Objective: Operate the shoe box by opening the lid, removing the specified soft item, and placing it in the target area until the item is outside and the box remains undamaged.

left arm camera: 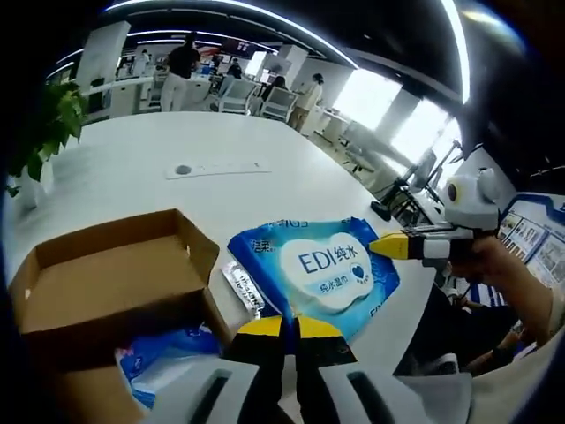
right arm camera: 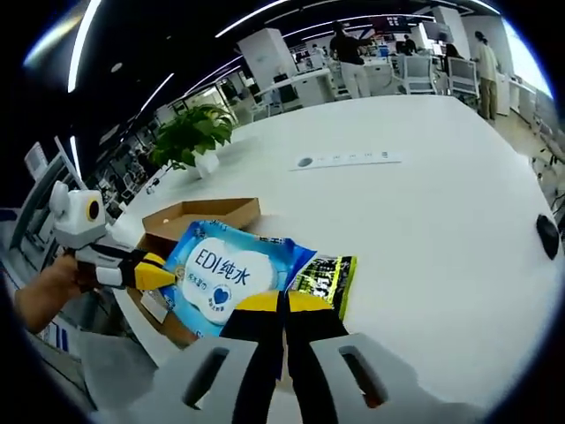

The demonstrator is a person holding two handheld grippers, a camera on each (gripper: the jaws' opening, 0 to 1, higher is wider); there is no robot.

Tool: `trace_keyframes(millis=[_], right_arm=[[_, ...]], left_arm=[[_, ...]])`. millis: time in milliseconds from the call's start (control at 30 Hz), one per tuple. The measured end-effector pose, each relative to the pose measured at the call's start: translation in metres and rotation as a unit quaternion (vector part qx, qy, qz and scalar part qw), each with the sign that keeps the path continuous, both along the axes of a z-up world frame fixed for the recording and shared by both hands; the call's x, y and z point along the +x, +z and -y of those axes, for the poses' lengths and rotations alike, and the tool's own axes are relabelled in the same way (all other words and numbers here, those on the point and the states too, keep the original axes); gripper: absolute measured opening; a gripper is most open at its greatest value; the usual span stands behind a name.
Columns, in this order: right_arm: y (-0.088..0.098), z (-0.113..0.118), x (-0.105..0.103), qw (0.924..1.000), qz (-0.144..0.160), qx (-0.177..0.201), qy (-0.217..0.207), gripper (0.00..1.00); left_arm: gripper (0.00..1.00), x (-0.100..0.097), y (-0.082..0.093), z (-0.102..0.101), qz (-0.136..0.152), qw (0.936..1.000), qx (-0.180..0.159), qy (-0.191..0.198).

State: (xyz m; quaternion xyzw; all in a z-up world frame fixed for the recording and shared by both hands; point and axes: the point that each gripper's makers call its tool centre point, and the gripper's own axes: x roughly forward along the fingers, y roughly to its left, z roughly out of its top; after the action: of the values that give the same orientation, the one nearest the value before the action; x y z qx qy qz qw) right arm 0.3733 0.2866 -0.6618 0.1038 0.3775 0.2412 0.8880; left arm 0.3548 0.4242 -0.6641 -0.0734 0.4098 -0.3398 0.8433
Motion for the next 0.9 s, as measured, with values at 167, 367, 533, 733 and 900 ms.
trace_keyframes(millis=[167, 367, 533, 733, 900], right_arm=[[-0.010, 0.004, 0.008, 0.9999, -0.009, -0.005, 0.001, 0.00], [-0.023, 0.008, 0.020, 0.9997, -0.021, -0.010, 0.005, 0.00], [-0.033, 0.008, 0.027, 0.9994, -0.032, -0.013, 0.010, 0.00], [-0.046, 0.008, 0.037, 0.9989, -0.042, -0.013, 0.013, 0.00], [-0.057, 0.008, 0.043, 0.9984, -0.052, -0.012, 0.017, 0.00]], left_arm=[[0.02, 0.005, -0.007, 0.006, -0.005, 1.0000, 0.007, -0.002], [0.02, 0.016, -0.017, 0.009, -0.012, 0.9997, 0.018, -0.006], [0.02, 0.023, -0.028, 0.011, -0.019, 0.9992, 0.034, -0.013], [0.02, 0.030, -0.036, 0.012, -0.019, 0.9981, 0.055, -0.021], [0.02, 0.033, -0.045, 0.013, -0.017, 0.9959, 0.083, -0.033]])
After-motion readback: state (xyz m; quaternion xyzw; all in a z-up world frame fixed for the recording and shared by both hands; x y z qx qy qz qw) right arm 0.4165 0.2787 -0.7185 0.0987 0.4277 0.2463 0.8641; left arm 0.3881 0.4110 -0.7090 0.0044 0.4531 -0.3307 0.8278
